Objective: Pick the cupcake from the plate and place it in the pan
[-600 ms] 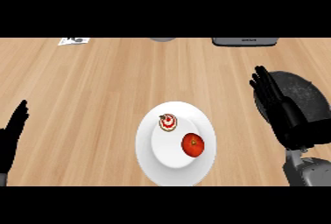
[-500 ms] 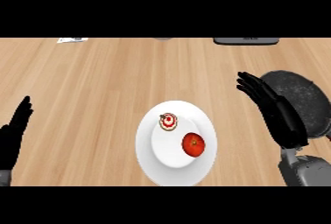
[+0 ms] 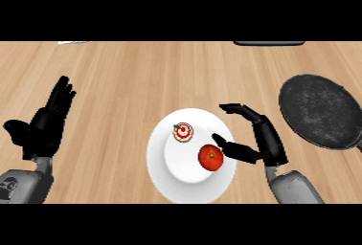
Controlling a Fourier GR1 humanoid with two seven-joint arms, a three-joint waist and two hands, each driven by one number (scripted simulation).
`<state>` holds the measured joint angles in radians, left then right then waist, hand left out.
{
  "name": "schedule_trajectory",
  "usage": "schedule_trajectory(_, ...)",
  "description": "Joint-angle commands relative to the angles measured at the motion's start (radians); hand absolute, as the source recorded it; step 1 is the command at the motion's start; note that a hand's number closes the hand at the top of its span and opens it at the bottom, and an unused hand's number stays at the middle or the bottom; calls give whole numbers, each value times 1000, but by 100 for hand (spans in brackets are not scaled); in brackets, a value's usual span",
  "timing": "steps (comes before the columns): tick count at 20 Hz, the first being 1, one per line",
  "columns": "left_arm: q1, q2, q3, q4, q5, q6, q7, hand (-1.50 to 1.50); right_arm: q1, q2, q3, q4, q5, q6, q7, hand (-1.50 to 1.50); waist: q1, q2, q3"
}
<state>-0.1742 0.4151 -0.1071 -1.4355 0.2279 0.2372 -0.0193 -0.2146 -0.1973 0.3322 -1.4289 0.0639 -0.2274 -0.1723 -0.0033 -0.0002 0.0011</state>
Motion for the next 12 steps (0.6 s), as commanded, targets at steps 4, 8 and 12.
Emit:
schedule_trajectory(4, -60, -31, 18, 7, 12, 8, 52, 0, 160, -120, 35, -234, 242, -162, 48, -150, -20, -5, -2)
schedule_trajectory(8, -44, -55, -10, -20, -10, 26, 68, 0, 135, -287, 37, -419, 266, 27, 293, -150, -18, -7, -4)
schedule_trajectory(12, -70, -49, 7, 16, -12, 10, 40, 0, 3, -384, 33, -530, 287, 202, 560, -150, -14, -6, -6)
